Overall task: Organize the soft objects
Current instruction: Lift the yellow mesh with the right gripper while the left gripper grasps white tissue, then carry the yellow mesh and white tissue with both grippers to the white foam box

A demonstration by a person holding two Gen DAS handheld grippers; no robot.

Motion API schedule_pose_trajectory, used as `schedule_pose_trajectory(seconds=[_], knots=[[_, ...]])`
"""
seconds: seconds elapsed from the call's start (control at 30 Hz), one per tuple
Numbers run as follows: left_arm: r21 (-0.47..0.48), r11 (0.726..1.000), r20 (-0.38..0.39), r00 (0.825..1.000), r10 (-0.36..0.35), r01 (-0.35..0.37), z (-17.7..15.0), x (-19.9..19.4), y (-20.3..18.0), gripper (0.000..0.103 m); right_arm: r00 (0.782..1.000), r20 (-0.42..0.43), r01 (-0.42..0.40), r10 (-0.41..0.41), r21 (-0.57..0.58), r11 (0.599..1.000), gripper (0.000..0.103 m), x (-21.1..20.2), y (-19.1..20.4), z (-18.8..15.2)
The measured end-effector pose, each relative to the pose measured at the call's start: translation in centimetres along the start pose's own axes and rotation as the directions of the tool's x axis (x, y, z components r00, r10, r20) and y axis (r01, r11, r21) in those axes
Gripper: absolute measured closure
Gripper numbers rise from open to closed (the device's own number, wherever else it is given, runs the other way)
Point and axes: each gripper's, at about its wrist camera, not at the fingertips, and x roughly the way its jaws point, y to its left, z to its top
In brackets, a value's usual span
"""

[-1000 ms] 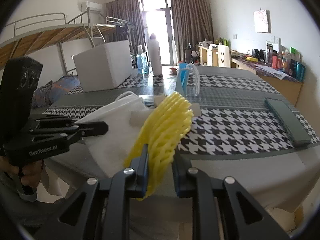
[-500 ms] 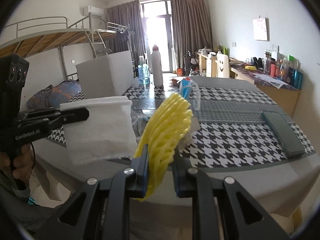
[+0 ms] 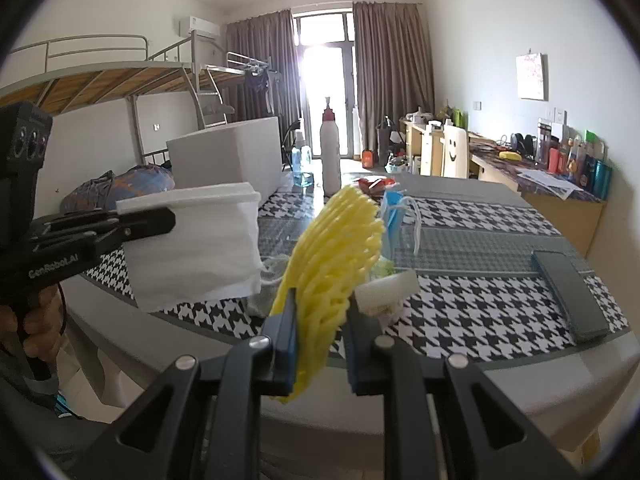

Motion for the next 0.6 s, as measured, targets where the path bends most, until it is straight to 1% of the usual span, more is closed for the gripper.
schedule_pose_trajectory(seconds=[0.17,0.37,0.6], knots=[[-0.007,0.999,0.0,0.999,0.032,-0.032,0.4,0.1,0.5,0.099,1.0,0.018,-0.013,0.013,-0.004,1.0,0.08,0.2,0.2,0.7],[-0.026,0.998,-0.001,0.998,0.061,-0.061,0.9,0.4,1.4,0.099,1.0,0.019,-0.016,0.016,-0.018,1.0,0.08,0.7,0.7,1.4],[-0.047,0.996,0.01,0.997,0.081,-0.08,1.6,0.8,2.4,0.099,0.999,0.036,-0.036,0.037,-0.025,0.999,0.08,1.1,1.1,2.6]])
